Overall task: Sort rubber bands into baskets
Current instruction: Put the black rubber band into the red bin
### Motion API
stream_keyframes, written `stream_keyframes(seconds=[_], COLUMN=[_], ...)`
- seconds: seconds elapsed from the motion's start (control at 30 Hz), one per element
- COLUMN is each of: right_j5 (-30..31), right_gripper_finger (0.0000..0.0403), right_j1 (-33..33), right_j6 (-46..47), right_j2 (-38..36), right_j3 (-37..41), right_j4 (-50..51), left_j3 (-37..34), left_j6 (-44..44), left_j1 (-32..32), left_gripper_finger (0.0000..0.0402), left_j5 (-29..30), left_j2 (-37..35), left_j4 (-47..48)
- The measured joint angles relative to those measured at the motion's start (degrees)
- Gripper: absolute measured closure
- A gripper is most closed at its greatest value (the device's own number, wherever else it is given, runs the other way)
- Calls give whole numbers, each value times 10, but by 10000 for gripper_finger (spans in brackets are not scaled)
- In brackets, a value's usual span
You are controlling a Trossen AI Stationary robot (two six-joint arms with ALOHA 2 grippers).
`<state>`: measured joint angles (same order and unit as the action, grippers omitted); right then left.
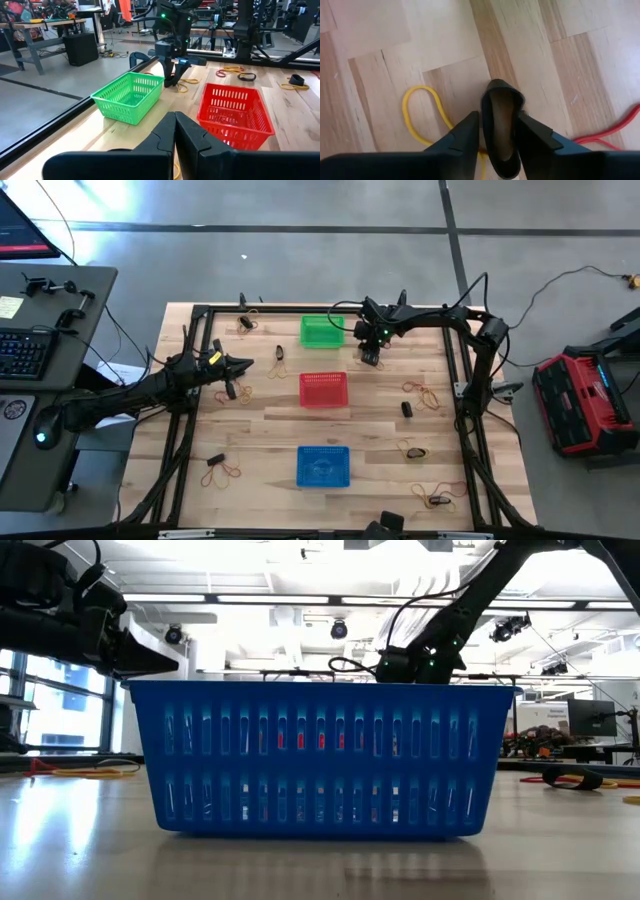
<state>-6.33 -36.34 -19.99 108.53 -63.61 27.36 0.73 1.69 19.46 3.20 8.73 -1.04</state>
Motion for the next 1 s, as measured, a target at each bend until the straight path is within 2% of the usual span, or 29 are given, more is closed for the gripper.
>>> stream_keyframes(seconds=[0.23,0.6,1.0], right_j5=[-3,16,16], right_gripper_finger=[395,399,402], right_j1=[1,8,48], right_j6=[-2,2,45], right_j2=[0,-9,-83], right_j3=[0,-29,-38], right_j4=[7,54,107], left_j3=[0,0,0], left_j6=[0,0,-1], left_j1=[0,0,0], left_gripper_finger=[401,401,402], left_j5=[0,0,0], left_j2=[0,0,0], left_j4=[0,2,2])
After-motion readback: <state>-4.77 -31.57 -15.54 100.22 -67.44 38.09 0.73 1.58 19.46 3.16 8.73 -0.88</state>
